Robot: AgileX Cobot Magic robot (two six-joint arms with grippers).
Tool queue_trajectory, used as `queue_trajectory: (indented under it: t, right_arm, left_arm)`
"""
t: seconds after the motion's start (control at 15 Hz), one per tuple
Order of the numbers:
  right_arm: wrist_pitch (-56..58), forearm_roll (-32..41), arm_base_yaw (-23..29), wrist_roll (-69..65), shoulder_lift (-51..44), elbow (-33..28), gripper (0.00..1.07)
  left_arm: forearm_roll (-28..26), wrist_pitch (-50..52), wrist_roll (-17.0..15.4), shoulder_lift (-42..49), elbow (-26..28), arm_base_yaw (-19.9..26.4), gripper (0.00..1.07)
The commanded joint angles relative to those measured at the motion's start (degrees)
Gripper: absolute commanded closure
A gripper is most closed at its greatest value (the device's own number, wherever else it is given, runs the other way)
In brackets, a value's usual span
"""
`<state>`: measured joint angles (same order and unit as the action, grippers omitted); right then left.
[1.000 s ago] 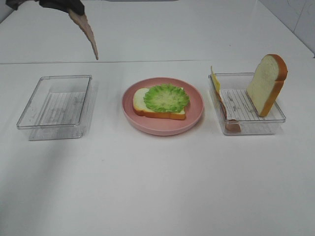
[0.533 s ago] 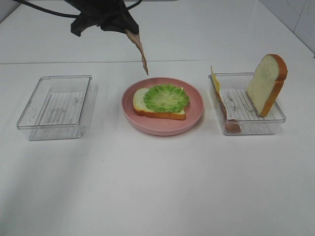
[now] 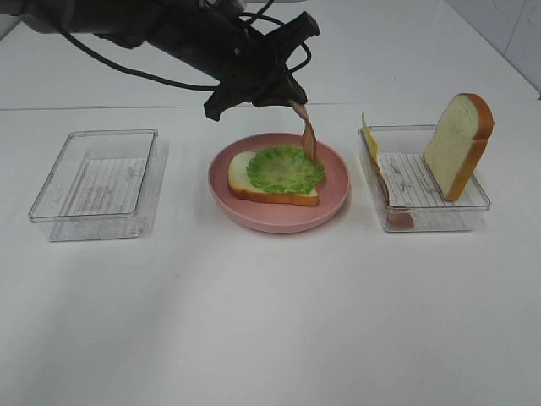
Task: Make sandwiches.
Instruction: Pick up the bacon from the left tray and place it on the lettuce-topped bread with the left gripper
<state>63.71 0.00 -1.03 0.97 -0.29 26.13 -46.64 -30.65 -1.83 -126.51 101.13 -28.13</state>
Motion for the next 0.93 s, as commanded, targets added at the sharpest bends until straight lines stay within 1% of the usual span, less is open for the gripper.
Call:
queue_trajectory:
  t: [0.07,0.13,0.2,0.27,0.4,0.53,0.67,0.73,0.87,0.93]
  right_arm:
    - [-0.46,0.34,-0.23,0.11,-1.20,-0.17,0.11]
    - [-0.46,0.34,-0.23,0.11,-1.20,-0.17,0.11]
    - [-0.46,0.34,-0.23,0.11,-1.20,-0.17,0.11]
    - [-0.46,0.34,-0.23,0.11,-1.20,-0.17,0.11]
    - [-0.46,0.34,-0.23,0.11,-1.20,-0.17,0.11]
    - [-0.46,0.34,-0.23,0.11,-1.20,-0.17,0.11]
    - [-0.46,0.34,-0.23,0.11,-1.20,-0.17,0.11]
    - [-0.46,0.34,-0.23,0.11,-1.20,-0.17,0.11]
    - [-0.46,0.34,-0.23,0.11,-1.20,-0.17,0.11]
    - [-0.46,0.34,-0.23,0.11,-1.20,-0.17,0.11]
  left_arm:
    - [-3.90,2.86,0.74,-2.18,1.09,-1.09,1.07]
    - [-6.42,3.21,2.75,-3.09,1.78,-1.09,1.07]
    - [-10.77,2.98,5.50,-4.53,2.52,-1.09,1.07]
    - [-12.20,3.04,6.82,-5.27,2.64,-1.09,1.07]
    - [-11.23,2.64,7.33,-5.50,2.64,-1.03,1.07]
    - [-7.39,1.60,6.76,-5.44,2.64,-0.63,1.07]
    - [-0.34,-0.40,3.04,-5.44,2.64,0.46,1.07]
    - [0.92,-0.92,2.41,-5.44,2.64,0.46,1.07]
    - [8.37,-3.67,-0.23,-5.39,2.64,0.52,1.07]
    - [10.60,-3.84,-1.78,-5.39,2.64,0.52,1.07]
